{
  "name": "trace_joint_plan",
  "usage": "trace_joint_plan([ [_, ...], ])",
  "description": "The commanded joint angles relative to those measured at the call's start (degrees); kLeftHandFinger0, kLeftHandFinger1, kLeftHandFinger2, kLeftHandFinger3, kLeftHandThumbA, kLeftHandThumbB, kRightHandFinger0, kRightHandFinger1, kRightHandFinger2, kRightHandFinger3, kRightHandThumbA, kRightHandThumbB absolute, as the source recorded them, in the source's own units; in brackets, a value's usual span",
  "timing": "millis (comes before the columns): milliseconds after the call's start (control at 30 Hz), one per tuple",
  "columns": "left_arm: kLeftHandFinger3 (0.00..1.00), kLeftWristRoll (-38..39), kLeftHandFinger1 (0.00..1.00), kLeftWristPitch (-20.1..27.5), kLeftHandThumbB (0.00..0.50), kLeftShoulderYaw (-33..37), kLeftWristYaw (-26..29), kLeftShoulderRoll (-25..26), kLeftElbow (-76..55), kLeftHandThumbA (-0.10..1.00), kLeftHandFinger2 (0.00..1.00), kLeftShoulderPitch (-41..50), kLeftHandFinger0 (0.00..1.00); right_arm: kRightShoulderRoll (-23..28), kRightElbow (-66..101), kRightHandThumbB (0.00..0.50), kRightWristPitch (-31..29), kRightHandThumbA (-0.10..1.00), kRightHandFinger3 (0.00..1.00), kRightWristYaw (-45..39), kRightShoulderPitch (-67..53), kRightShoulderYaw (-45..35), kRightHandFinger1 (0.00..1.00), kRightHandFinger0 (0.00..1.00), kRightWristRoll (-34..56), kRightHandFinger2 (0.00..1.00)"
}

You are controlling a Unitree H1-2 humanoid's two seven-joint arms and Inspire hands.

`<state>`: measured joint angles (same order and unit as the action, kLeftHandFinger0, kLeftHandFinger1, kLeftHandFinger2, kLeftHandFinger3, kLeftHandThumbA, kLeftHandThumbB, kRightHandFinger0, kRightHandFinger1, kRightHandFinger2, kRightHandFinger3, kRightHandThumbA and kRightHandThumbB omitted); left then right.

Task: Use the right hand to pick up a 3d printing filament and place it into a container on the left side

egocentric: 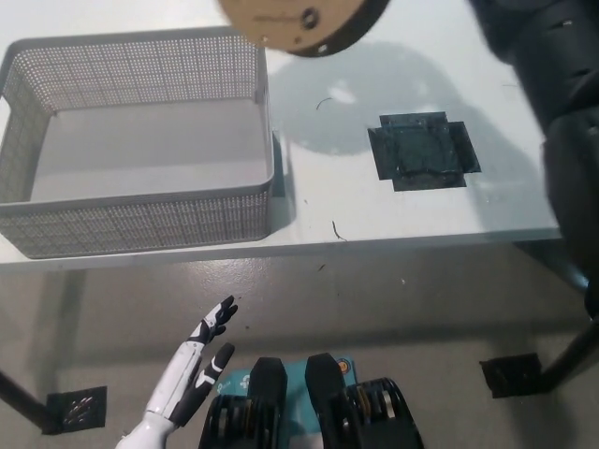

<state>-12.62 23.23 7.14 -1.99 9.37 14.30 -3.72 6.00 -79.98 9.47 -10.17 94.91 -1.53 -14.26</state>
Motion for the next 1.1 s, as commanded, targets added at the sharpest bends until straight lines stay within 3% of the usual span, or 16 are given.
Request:
trace_joint_plan([
  [0, 1.0, 0.48, 1.0, 0.68, 0.374, 0.5, -0.9, 0.15, -1.86, 1.0, 1.0, 0.34, 1.0, -2.5, 1.97, 0.159, -3.34, -0.1, 0.55, 2.1, 5.55, -0.06, 0.48, 0.08, 2.85, 0.75],
  [33, 1.0, 0.36, 1.0, 0.62, 0.373, 0.58, -0.91, 0.16, -1.9, 1.0, 1.0, 0.29, 1.0, -2.61, 1.97, 0.156, -3.55, -0.1, 0.56, 1.88, 5.33, -0.31, 0.49, 0.07, 3.28, 0.76],
  [67, 1.0, 0.61, 1.0, 0.75, 0.37, 0.58, -1.04, 0.2, -1.82, 1.0, 1.0, 0.16, 1.0, -3.22, 1.83, 0.157, -3.19, -0.1, 0.85, 2.32, 5.23, 0.08, 0.41, 0.03, 2.91, 0.79],
  [133, 1.0, 0.81, 1.0, 0.95, 0.368, 0.64, -1.31, 0.32, -1.81, 1.0, 1.0, -0.09, 1.0, -5.09, 1.23, 0.176, -1.98, -0.1, 1.0, 4.02, 4.81, 1.26, 0.34, 0.0, 1.75, 0.36],
  [200, 1.0, 0.73, 1.0, 0.93, 0.376, 0.68, -1.45, 0.28, -1.78, 1.0, 1.0, -0.29, 1.0, -5.82, 0.81, 0.181, -2.2, -0.1, 0.82, 4.59, 4.28, 1.34, 0.29, 0.0, 2.05, 0.33],
  [267, 1.0, 0.77, 1.0, 0.87, 0.38, 0.77, -1.66, 0.27, -1.98, 1.0, 1.0, -0.31, 1.0, -6.44, 0.33, 0.191, -3.19, -0.1, 0.51, 4.92, 3.22, 1.43, 0.36, 0.0, 2.26, 0.69],
  [367, 1.0, 0.79, 1.0, 0.5, 0.383, 0.87, -2.13, 0.41, -2.35, 1.0, 1.0, -0.28, 1.0, -7.48, -0.04, 0.197, -3.33, -0.1, 0.5, 6.22, 1.78, 3.44, 0.45, 0.03, 0.63, 0.84],
  [467, 1.0, 0.91, 1.0, 0.36, 0.387, 1.0, -2.53, 0.28, -2.5, 1.0, 1.0, -0.36, 1.0, -9.17, -0.23, 0.162, -3.89, -0.1, 0.73, 7.95, -0.31, 5.71, 0.53, 0.04, -0.47, 0.95],
  [567, 1.0, 0.48, 1.0, -0.01, 0.386, 0.97, -2.57, 0.4, -2.71, 1.0, 1.0, -0.77, 1.0, -9.84, -0.39, 0.196, -4.84, -0.1, 0.67, 8.96, -0.88, 7.63, 0.56, 0.05, -1.0, 0.96],
  [600, 1.0, 0.59, 1.0, -0.05, 0.382, 0.95, -2.69, 0.43, -2.79, 1.0, 1.0, -0.86, 1.0, -10.19, -0.41, 0.212, -5.55, -0.1, 0.74, 9.7, -1.25, 8.88, 0.85, 0.37, -1.93, 1.0],
  [700, 1.0, 0.96, 1.0, -0.54, 0.382, 0.89, -3.24, 0.62, -3.18, 1.0, 1.0, -1.13, 1.0, -10.67, -0.47, 0.236, -7.62, -0.1, 0.67, 10.83, -2.17, 11.95, 0.92, 0.73, -3.17, 0.89],
  [733, 1.0, 0.99, 1.0, -0.68, 0.378, 0.93, -3.43, 0.72, -3.39, 1.0, 1.0, -1.1, 1.0, -10.8, -0.62, 0.254, -7.78, -0.1, 0.8, 10.85, -2.43, 13.1, 1.0, 0.95, -3.85, 1.0],
  [767, 1.0, 0.89, 1.0, -0.87, 0.378, 0.97, -3.53, 0.73, -3.6, 1.0, 1.0, -1.09, 1.0, -10.91, -0.79, 0.278, -7.95, 0.01, 0.89, 9.99, -2.58, 14.26, 1.0, 0.96, -4.47, 1.0],
  [800, 1.0, 0.83, 1.0, -0.99, 0.378, 1.01, -3.67, 0.76, -3.62, 1.0, 1.0, -1.26, 1.0, -10.77, -0.84, 0.431, -8.04, 0.2, 1.0, 9.71, -2.59, 14.76, 1.0, 0.96, -4.4, 1.0],
  [867, 1.0, 0.79, 1.0, -1.26, 0.367, 1.3, -4.11, 0.69, -3.79, 1.0, 1.0, -1.56, 1.0, -10.45, -1.0, 0.48, -7.33, 0.62, 1.0, 2.41, -2.13, 18.84, 1.0, 1.0, -6.64, 1.0],
  [1067, 1.0, 0.53, 1.0, -0.96, 0.363, 1.8, -4.62, 0.64, -2.7, 1.0, 1.0, -2.63, 1.0, -10.09, -0.13, 0.5, -9.68, 0.89, 1.0, 1.62, -1.42, 19.77, 1.0, 1.0, -4.51, 1.0],
])
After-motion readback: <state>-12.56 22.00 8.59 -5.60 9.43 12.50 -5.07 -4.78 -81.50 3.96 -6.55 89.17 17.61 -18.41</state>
